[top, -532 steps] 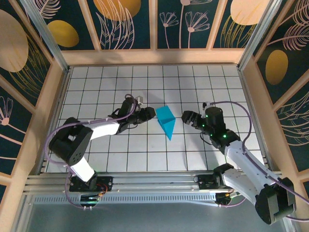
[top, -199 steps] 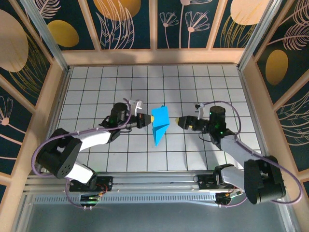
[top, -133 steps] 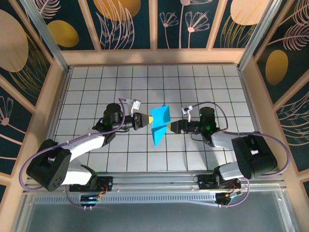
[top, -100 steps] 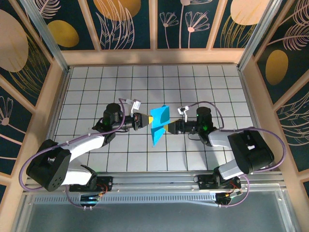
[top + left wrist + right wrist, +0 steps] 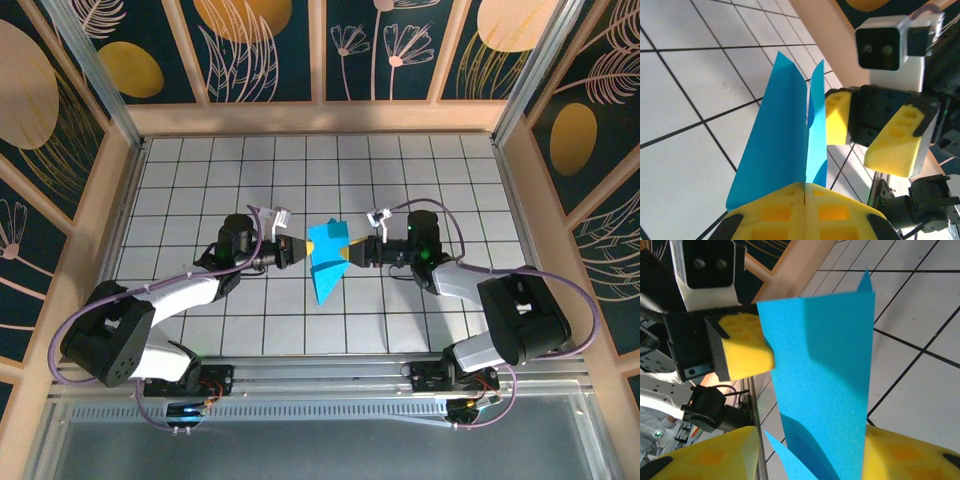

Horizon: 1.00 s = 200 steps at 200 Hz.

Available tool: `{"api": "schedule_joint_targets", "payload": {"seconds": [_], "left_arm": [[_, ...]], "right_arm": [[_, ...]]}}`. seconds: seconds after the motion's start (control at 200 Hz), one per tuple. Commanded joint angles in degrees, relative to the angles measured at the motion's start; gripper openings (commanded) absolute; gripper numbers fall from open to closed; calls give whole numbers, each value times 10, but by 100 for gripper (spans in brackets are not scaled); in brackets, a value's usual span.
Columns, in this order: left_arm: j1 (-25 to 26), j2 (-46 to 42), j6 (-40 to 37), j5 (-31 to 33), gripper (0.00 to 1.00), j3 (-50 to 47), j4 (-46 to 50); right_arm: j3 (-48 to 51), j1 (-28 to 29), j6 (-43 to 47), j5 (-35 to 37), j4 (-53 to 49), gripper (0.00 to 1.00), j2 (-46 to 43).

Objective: Fold a paper plane with a square sheet of paper (fold left side to right side)
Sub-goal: Fold the wing for the fifth time at the center of the table.

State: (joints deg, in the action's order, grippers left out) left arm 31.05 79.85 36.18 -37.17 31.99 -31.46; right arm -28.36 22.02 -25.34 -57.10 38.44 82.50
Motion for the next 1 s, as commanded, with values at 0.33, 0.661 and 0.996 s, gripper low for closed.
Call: {"api": "schedule_joint_targets", "payload": {"seconds": [0.33,0.661,0.996], "left_arm": [[-3,16,-21,-18,0,-23,-1],[-5,-1,-55,87,40,-26,86],[49,-98,-144,265,40,-1,248]], "right_arm": [[-79,-3,52,12,-78,29,39],[-95,-4,27,96,-120,0,105],[-162,-6,-25,179,-275,0,146]]}}
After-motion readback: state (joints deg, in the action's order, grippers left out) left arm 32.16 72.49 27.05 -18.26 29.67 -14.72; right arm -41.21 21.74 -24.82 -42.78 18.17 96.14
